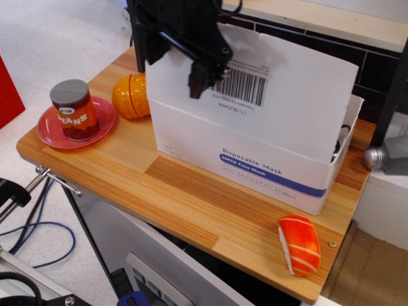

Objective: Close white1fbox flap

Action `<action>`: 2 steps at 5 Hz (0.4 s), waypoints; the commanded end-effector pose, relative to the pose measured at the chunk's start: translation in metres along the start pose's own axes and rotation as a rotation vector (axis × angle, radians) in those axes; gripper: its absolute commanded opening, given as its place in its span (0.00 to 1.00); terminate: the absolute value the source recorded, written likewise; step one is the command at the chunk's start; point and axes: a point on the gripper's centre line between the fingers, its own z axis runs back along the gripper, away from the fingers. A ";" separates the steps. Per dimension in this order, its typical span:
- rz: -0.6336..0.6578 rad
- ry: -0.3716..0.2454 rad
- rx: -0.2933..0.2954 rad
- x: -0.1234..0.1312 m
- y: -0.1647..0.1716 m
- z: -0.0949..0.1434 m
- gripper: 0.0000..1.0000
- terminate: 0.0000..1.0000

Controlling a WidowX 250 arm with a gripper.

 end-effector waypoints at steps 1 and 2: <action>-0.010 -0.075 0.001 0.044 0.003 -0.008 1.00 0.00; 0.000 -0.070 -0.050 0.050 0.001 -0.026 1.00 0.00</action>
